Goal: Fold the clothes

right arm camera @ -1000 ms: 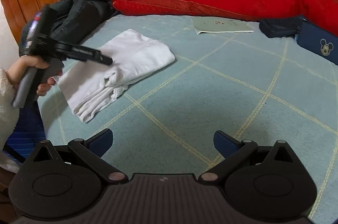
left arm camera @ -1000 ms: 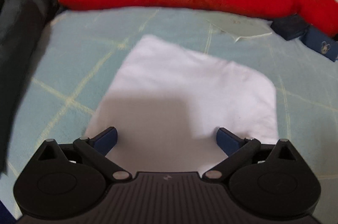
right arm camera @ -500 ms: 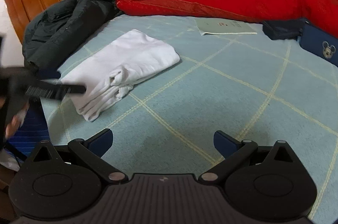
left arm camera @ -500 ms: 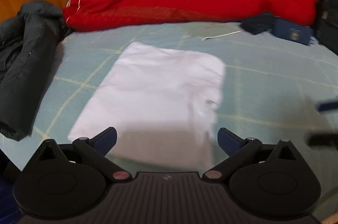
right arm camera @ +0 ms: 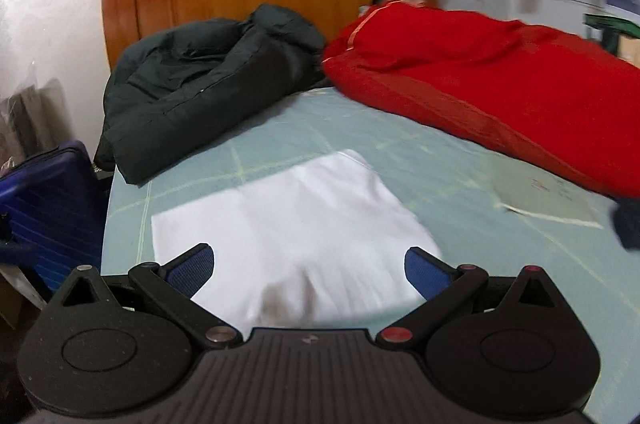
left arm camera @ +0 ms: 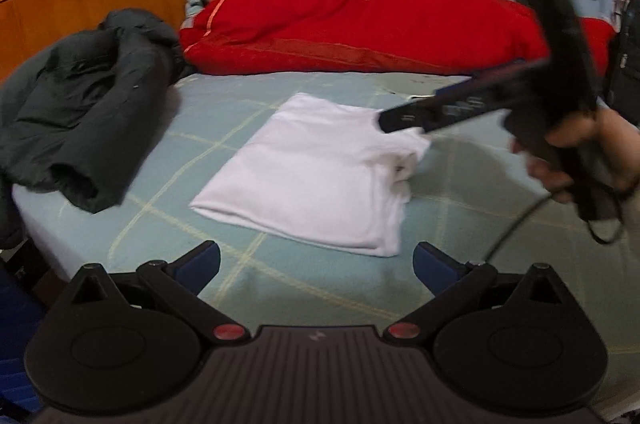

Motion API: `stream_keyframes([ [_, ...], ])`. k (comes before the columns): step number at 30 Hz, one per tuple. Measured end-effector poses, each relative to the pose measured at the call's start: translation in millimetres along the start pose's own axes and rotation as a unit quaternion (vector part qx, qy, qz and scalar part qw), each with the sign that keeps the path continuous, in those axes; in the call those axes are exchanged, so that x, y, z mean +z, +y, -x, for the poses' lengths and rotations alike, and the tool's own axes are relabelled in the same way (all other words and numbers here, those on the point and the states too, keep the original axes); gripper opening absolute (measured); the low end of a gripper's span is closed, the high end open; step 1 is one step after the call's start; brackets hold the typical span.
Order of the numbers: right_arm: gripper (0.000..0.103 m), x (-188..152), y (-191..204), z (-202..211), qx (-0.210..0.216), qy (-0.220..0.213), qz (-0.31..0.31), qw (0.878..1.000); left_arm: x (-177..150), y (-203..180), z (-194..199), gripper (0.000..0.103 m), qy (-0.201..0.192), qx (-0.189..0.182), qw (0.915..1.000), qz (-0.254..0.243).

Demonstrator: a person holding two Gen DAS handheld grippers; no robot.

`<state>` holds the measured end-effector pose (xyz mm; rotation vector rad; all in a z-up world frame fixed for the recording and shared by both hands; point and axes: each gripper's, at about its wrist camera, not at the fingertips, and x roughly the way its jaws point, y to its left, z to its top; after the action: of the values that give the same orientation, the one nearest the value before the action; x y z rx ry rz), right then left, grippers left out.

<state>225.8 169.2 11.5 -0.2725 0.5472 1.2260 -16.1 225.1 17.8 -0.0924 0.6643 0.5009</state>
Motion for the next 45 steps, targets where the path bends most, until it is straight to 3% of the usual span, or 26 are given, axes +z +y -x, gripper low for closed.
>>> stream_keyframes([
  [5,0.103,-0.7,7.7,-55.9,0.04,0.065,0.001,0.997,-1.6,10.3,2.4,0.102,-0.005,0.005,0.9999,0.013],
  [8,0.103,-22.6,10.8,-67.9,0.008,0.11,0.024,0.994,-3.8,14.9,3.5,0.102,-0.007,0.002,0.9998,0.021],
  [16,0.103,-16.2,30.4,-21.7,-0.018,0.08,0.048,0.995,-7.1,15.2,5.8,0.102,-0.001,-0.01,0.9994,0.033],
  [26,0.103,-47.5,49.0,46.2,-0.087,0.151,-0.034,0.984,-11.7,14.5,19.9,0.102,0.01,-0.006,0.9985,0.054],
  [35,0.103,-70.2,73.8,104.6,-0.133,0.135,-0.092,0.978,-20.1,-5.6,36.7,0.102,0.017,-0.018,0.9983,0.052],
  [41,0.103,-80.9,97.2,124.3,-0.18,0.135,-0.064,0.972,-30.3,-9.5,54.1,0.102,0.02,0.003,0.9983,0.055],
  [45,0.103,-89.6,106.7,138.4,-0.173,0.132,-0.07,0.973,-36.1,-10.0,62.6,0.102,0.025,0.001,0.9976,0.065],
])
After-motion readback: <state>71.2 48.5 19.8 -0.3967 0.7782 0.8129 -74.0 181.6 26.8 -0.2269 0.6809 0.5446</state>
